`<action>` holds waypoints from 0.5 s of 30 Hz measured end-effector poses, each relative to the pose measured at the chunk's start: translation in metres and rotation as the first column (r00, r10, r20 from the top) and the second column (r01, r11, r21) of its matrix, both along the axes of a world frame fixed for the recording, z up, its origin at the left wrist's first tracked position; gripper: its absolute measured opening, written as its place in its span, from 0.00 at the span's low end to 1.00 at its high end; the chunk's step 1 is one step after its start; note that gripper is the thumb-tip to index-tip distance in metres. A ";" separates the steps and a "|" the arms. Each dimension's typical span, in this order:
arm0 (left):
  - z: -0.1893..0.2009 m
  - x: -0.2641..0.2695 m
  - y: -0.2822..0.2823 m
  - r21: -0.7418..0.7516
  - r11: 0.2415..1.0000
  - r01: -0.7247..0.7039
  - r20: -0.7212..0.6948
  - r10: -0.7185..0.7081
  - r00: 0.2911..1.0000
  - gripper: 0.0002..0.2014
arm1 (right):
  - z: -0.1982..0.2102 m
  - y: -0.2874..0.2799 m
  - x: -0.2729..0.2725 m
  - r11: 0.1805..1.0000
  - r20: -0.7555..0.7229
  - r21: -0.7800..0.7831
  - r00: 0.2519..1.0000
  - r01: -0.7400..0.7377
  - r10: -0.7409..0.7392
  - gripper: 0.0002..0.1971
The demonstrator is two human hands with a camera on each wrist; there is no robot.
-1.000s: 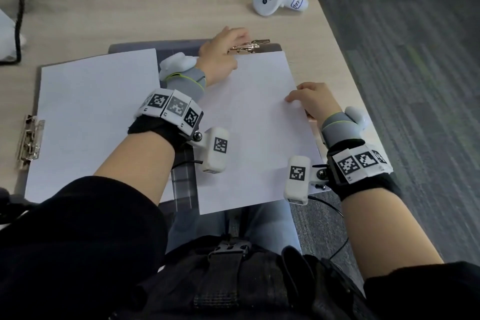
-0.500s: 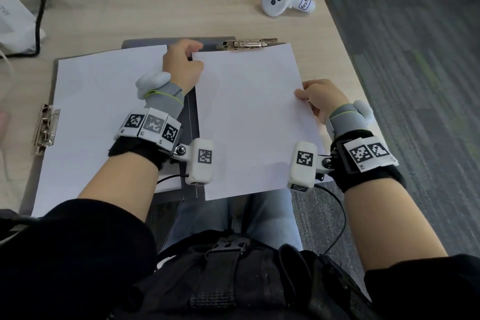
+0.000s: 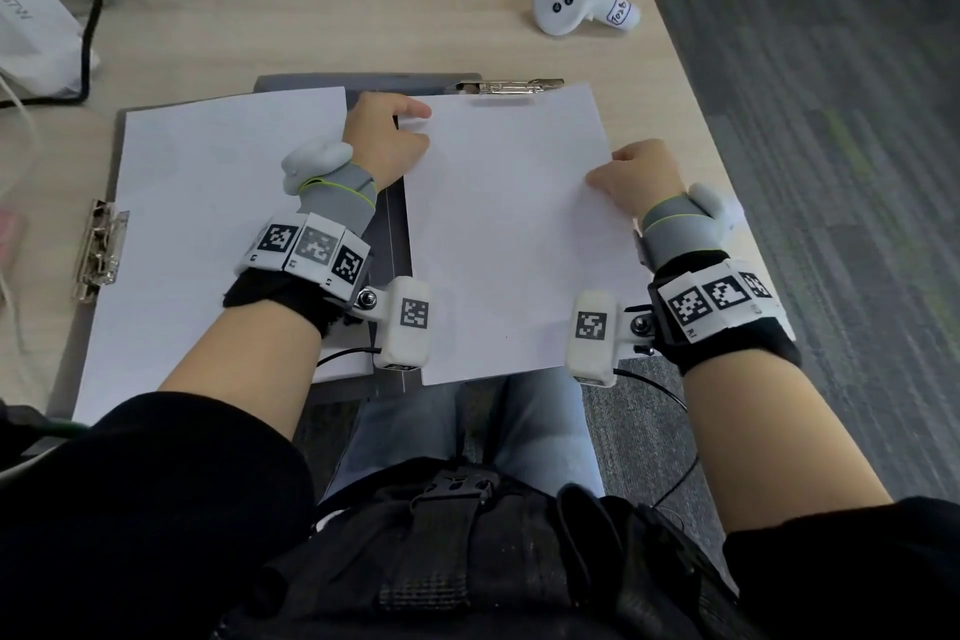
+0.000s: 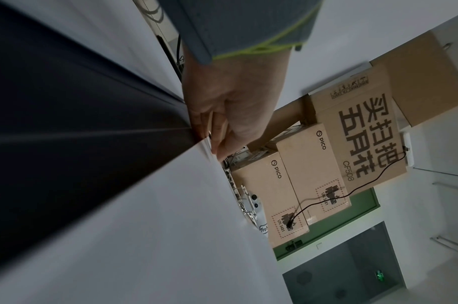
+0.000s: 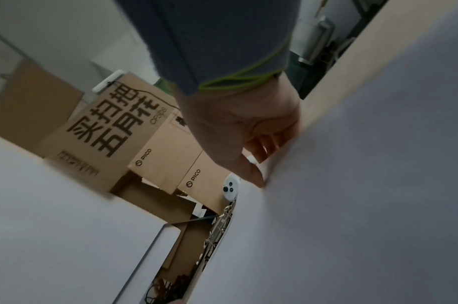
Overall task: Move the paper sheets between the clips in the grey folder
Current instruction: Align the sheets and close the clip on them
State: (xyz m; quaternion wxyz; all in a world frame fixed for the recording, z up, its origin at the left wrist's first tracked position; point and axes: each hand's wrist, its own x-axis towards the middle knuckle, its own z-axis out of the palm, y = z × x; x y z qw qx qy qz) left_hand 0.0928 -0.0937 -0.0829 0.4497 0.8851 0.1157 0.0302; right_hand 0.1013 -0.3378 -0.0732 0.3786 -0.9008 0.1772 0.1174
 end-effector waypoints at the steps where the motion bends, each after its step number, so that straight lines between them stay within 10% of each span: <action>1: 0.000 0.000 0.000 0.000 1.000 -0.001 0.000 0.001 1.000 0.18 | 0.001 0.000 0.001 0.998 0.002 -0.070 1.000 -0.008 0.008 0.17; 10: -0.001 0.001 0.003 -0.042 0.999 -0.029 0.010 0.029 1.000 0.19 | 0.001 0.008 -0.001 0.922 -0.046 -0.360 0.990 -0.144 0.137 0.09; 15: 0.001 -0.001 0.003 -0.034 0.998 -0.045 0.019 0.045 0.999 0.18 | -0.004 0.013 0.002 0.895 -0.019 -0.423 0.989 -0.144 0.150 0.21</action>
